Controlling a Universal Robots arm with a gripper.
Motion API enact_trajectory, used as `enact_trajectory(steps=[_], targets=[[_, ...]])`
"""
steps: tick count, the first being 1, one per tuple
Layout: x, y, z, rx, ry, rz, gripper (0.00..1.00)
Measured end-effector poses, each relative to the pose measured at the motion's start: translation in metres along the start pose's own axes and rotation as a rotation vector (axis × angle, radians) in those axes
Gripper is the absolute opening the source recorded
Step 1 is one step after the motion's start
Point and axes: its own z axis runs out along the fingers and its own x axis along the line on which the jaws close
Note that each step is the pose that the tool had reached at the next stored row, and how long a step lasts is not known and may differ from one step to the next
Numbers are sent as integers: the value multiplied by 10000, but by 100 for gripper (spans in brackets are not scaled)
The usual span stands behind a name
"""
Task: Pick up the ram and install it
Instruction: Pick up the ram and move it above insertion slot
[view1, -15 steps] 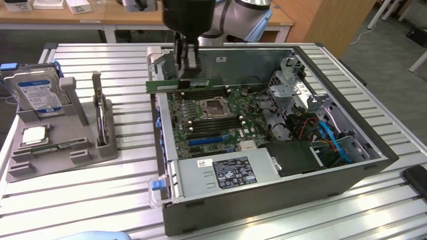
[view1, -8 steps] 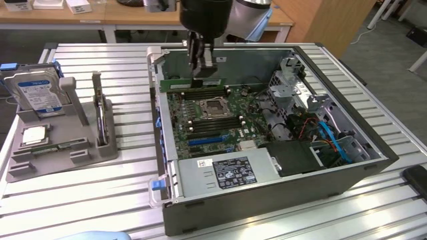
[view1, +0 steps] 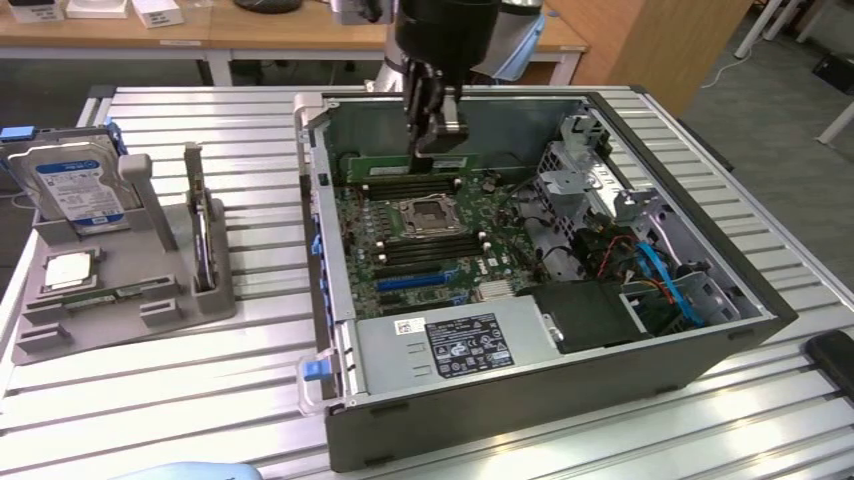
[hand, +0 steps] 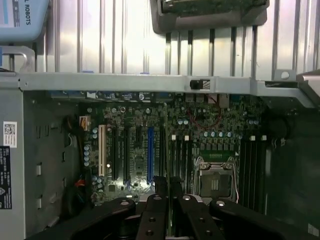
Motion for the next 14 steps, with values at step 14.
enact_trajectory(steps=[14], targets=[[-93,-302,-4,-18,1,0,14]])
